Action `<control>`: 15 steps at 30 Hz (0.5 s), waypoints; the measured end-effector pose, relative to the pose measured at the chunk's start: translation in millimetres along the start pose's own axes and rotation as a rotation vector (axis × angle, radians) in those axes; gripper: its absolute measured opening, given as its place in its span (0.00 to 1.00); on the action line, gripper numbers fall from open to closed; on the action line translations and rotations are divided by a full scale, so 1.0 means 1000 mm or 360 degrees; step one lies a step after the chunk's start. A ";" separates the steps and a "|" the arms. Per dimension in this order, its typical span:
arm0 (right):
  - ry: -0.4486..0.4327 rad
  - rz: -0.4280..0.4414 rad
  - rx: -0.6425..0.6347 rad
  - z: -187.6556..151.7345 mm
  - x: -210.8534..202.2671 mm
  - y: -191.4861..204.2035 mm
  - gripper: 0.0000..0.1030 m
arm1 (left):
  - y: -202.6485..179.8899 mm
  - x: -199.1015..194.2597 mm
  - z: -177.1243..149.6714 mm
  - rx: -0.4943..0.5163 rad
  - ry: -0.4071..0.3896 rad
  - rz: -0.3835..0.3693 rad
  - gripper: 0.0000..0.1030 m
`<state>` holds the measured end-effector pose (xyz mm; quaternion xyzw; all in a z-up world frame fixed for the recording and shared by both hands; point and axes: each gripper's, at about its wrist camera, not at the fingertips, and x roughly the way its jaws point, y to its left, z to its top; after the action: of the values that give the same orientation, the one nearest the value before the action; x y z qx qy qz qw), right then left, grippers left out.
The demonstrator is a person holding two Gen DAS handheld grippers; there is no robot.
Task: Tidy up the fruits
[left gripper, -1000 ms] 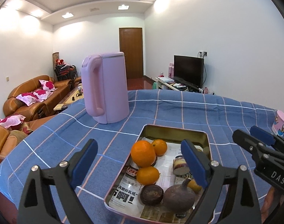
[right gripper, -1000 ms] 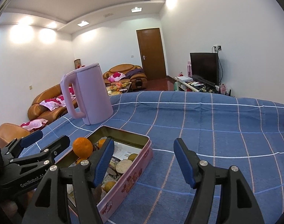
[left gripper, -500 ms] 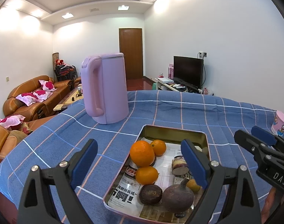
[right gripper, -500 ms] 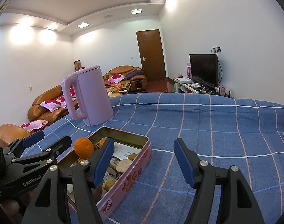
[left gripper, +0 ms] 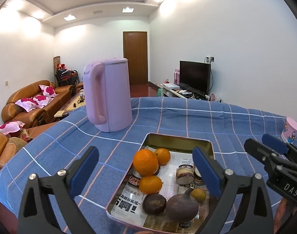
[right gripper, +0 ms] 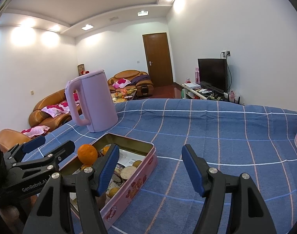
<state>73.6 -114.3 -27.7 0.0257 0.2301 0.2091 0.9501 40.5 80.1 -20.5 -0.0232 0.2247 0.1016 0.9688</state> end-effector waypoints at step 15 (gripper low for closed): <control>-0.0014 -0.0005 0.0004 -0.002 -0.004 -0.004 0.66 | -0.001 0.003 -0.001 0.0000 0.0016 0.0024 1.00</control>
<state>70.7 -119.5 -28.6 0.0276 0.2264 0.2074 0.9513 42.4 79.4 -22.9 -0.0220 0.2298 0.1088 0.9669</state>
